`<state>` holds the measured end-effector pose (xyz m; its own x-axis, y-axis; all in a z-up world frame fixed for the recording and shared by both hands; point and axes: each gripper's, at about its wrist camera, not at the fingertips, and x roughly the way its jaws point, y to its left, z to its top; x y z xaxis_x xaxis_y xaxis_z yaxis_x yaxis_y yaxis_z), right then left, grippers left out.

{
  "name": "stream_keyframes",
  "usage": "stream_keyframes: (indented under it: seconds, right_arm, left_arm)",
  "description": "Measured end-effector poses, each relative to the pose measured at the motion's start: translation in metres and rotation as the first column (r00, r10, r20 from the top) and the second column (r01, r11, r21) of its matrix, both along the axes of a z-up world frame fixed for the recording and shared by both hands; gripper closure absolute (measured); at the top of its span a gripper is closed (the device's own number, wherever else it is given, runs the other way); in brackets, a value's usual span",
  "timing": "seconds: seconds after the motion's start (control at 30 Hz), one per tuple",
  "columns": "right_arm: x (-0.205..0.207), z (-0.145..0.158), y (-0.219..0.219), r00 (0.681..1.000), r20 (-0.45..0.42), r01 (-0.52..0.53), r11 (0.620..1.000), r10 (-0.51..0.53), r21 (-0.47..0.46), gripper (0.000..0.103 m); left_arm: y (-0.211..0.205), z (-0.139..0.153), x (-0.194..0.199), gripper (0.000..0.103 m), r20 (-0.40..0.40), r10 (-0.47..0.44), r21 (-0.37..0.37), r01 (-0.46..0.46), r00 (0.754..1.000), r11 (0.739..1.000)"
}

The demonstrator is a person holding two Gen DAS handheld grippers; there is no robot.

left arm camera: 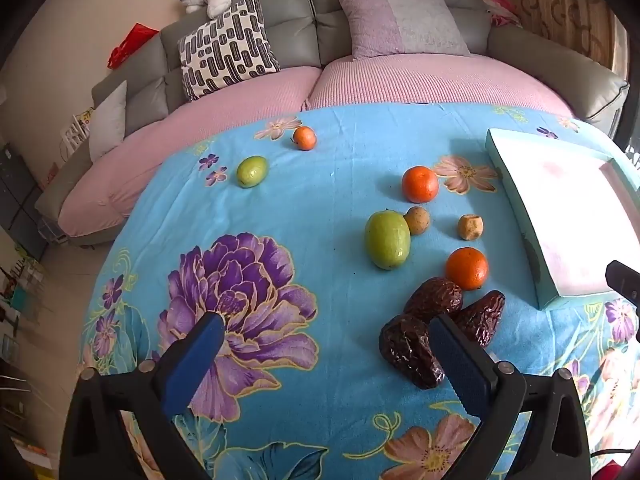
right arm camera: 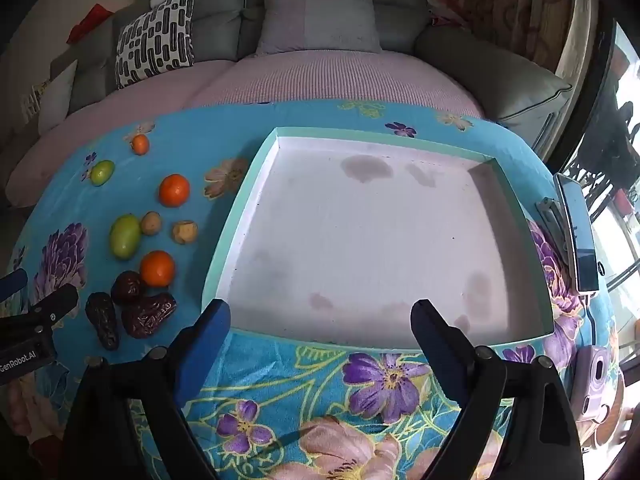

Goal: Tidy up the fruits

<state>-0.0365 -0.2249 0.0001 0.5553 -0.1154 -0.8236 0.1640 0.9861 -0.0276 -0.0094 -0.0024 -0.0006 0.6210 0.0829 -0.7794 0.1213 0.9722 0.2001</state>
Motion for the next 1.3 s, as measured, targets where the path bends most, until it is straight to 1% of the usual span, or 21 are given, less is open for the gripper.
stream_keyframes:
  seconds: [0.03,0.1,0.13,0.3,0.33,0.43,0.6,1.3]
  right_arm:
    - [0.000,0.000,-0.001,1.000,0.009,0.000,1.000,-0.001,0.025,0.011]
    - [0.000,0.000,-0.003,1.000,0.007,-0.003,1.000,0.003,0.023,0.011]
    - [0.000,0.000,-0.004,1.000,0.005,-0.004,1.000,0.004,0.021,0.011]
    - [0.000,0.002,-0.008,1.000,0.003,0.000,1.000,0.000,0.011,0.011]
    - [0.000,0.003,-0.002,1.000,0.005,0.003,1.000,-0.003,0.001,0.011]
    - [0.001,0.003,-0.001,1.000,0.004,0.000,1.000,0.000,0.001,0.011]
    - [-0.002,0.001,-0.005,1.000,0.013,0.009,1.000,-0.009,0.011,0.011]
    - [-0.004,0.002,-0.006,1.000,0.017,0.008,1.000,-0.009,0.021,0.011]
  left_arm:
    - [0.003,0.000,0.000,0.000,-0.012,0.006,-0.032,-0.006,1.000,0.999]
    - [0.005,0.000,0.003,0.000,-0.035,0.015,-0.070,-0.018,0.999,0.997]
    - [0.005,0.000,0.003,0.000,-0.030,0.026,-0.076,-0.028,0.999,0.997]
    - [0.003,0.001,-0.004,0.000,-0.003,0.026,-0.073,-0.027,1.000,0.997]
    - [0.002,0.003,-0.004,0.000,0.004,0.024,-0.073,-0.023,1.000,0.997]
    - [0.001,0.004,-0.006,0.000,0.015,0.022,-0.068,-0.021,1.000,0.997]
    - [0.002,0.004,-0.006,0.000,0.007,0.014,-0.083,-0.014,1.000,0.996]
    - [-0.001,0.005,-0.008,0.000,0.010,0.002,-0.093,-0.001,1.000,0.996]
